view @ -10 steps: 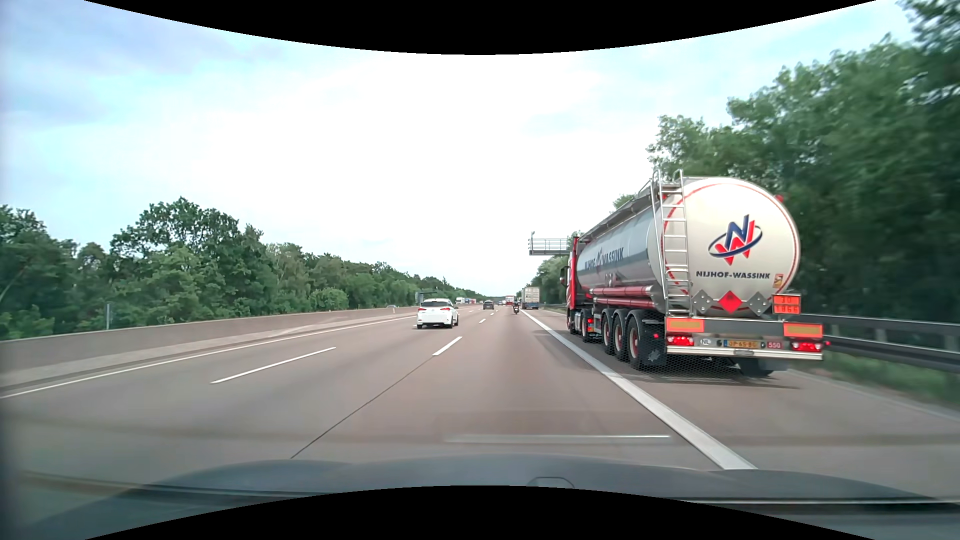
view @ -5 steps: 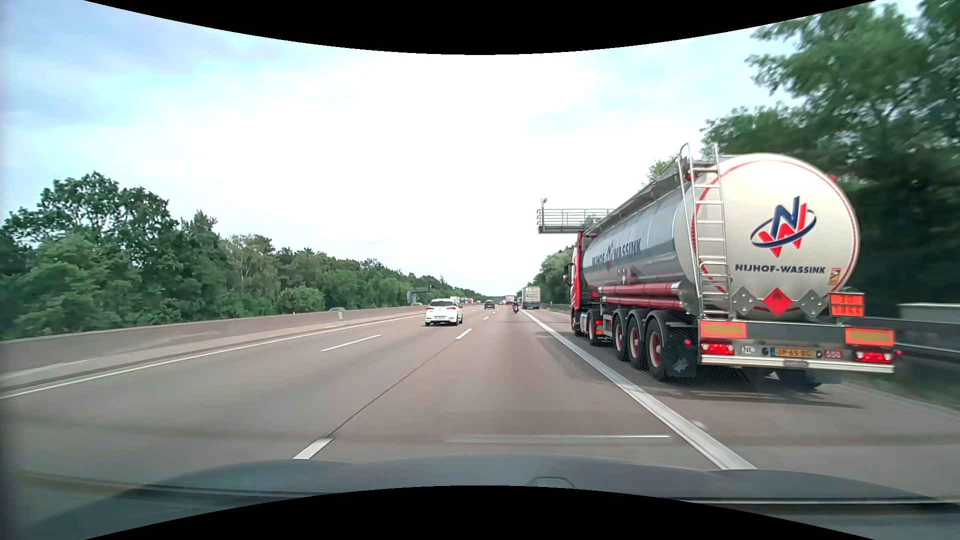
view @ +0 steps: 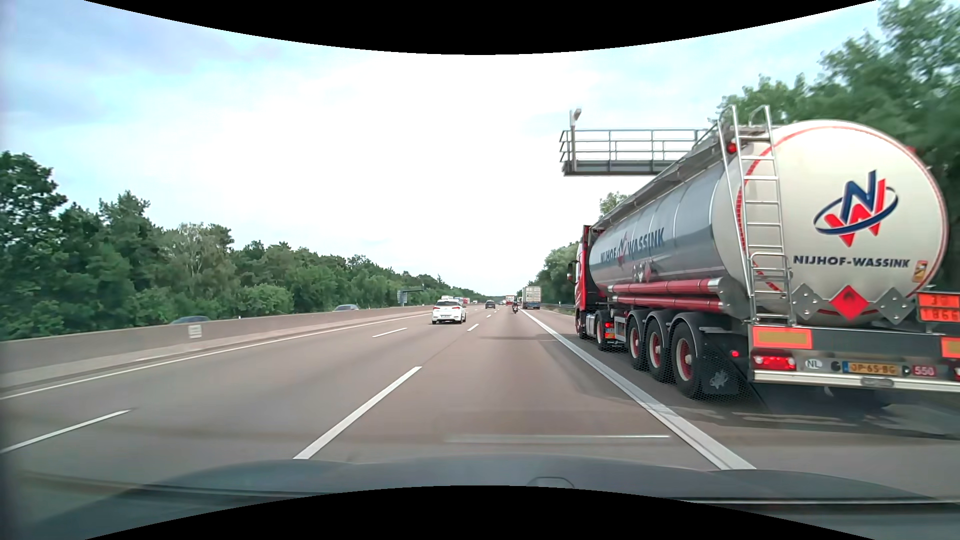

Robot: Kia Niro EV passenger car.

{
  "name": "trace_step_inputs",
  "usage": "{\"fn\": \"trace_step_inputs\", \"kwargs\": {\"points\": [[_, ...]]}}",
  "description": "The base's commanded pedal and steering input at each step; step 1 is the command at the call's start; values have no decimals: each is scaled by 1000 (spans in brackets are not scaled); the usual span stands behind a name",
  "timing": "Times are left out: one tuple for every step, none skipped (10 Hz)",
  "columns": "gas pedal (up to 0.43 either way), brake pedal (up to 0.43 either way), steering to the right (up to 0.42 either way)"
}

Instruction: Follow the waypoints while adhering to traffic rules and regulations

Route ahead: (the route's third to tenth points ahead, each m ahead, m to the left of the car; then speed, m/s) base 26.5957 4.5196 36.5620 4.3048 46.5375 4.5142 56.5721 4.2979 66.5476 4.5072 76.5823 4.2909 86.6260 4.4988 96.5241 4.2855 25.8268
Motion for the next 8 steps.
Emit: {"fn": "trace_step_inputs", "kwargs": {"points": [[118, 0, -4], [118, 0, -4], [118, 0, -4], [118, 0, -4], [118, 0, -4], [118, 0, -4], [118, 0, -5], [118, 0, -6]]}}
